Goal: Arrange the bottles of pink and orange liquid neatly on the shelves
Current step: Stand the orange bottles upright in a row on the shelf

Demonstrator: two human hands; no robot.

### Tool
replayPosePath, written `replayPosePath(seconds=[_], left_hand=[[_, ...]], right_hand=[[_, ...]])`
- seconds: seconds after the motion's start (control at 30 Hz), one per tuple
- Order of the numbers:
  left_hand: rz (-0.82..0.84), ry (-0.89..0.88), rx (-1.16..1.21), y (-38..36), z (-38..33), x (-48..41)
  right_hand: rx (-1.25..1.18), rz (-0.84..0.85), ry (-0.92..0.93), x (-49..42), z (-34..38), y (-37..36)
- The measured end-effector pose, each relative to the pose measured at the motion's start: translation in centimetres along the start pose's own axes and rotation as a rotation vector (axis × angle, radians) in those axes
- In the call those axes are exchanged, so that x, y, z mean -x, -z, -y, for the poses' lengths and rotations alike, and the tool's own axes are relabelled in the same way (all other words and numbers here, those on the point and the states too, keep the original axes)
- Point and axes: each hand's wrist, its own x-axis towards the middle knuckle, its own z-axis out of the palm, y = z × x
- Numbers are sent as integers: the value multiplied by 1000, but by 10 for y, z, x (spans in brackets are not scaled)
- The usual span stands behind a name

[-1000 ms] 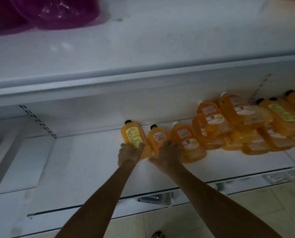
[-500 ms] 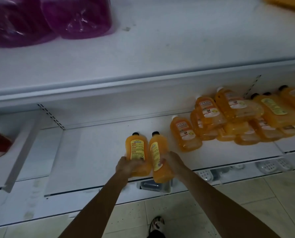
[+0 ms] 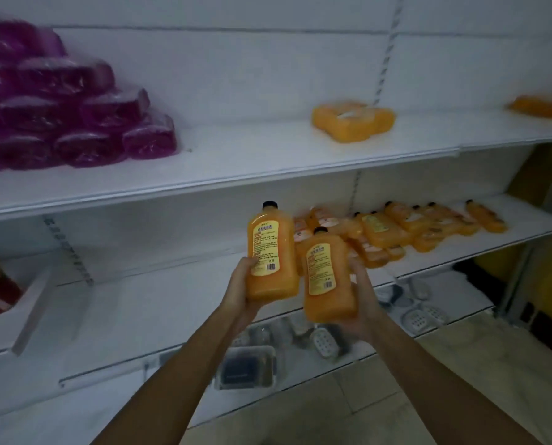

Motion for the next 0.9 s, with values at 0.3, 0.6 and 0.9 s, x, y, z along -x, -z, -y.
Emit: replayPosePath(seconds=[0.3,0.6,0.9], left_hand=[[479,145,297,-150,-15,35],[528,48,-116,-247,-47,-10],[198,-567,-778,-349,-118,-123]], right_hand=[[-60,135,227,100,98,51],[-67,8,346,67,186,91],[484,-420,566,-22,325,74]])
